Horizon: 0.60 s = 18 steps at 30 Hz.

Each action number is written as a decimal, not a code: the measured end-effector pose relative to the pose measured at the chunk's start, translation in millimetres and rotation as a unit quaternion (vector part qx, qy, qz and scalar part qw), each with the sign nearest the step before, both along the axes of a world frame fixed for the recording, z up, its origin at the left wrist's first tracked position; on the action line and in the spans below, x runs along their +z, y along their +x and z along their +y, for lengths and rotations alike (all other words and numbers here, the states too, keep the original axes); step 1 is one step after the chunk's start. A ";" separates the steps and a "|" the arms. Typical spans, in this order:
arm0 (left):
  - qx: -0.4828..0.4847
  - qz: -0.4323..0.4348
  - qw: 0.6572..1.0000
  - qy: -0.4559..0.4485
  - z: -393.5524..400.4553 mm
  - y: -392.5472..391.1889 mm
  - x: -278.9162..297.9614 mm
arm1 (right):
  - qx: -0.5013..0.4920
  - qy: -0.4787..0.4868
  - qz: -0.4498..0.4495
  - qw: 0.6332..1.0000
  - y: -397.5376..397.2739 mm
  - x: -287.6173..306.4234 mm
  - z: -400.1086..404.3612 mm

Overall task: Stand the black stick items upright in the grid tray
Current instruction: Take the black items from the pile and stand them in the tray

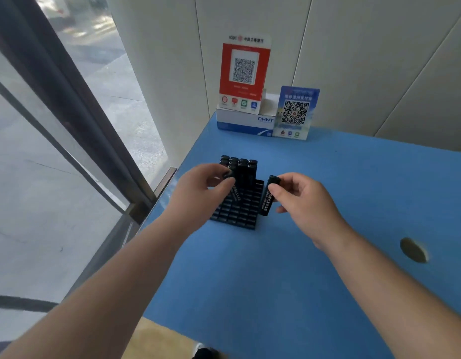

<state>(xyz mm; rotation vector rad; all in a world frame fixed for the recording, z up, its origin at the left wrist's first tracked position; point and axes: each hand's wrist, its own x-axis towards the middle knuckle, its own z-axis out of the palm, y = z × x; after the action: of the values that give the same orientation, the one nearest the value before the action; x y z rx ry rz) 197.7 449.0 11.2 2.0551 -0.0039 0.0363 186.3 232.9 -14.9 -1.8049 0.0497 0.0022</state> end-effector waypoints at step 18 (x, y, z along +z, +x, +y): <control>-0.310 -0.230 0.892 0.236 13.4 108.4 -21.4 | -0.162 -0.072 -0.022 0.984 20.8 -22.0 43.6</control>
<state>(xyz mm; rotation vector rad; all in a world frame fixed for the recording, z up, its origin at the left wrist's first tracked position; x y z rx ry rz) 306.1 462.5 -10.2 2.3846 -1.0514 0.1339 207.1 276.5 -36.9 -1.9211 0.3201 -0.2791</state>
